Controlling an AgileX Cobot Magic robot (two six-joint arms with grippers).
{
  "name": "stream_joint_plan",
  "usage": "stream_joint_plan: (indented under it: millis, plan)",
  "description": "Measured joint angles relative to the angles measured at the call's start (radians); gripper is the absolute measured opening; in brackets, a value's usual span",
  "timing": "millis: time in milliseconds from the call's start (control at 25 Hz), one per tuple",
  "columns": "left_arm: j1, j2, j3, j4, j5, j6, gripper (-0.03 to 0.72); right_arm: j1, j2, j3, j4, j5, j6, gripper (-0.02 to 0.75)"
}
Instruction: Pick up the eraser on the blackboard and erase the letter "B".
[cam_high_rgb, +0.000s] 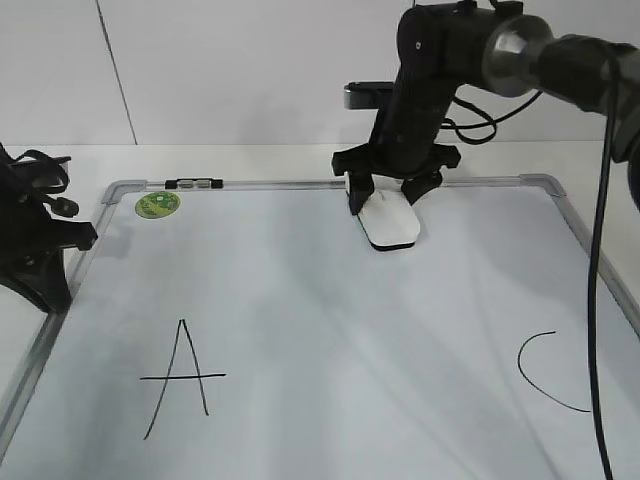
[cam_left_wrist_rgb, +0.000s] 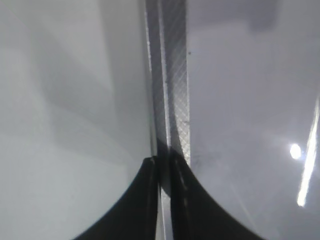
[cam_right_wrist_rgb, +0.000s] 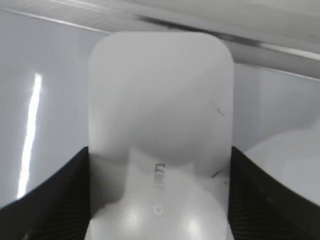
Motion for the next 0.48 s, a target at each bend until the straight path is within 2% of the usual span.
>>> stream_joint_plan:
  millis: [240, 480]
  plan:
    - [0.0, 0.0, 0.0, 0.0, 0.0, 0.0, 0.02, 0.007, 0.0, 0.0, 0.011, 0.0, -0.004, 0.563]
    - [0.0, 0.0, 0.0, 0.006, 0.007, 0.0, 0.02, 0.086, 0.002, 0.0, -0.048, -0.004, -0.016, 0.563]
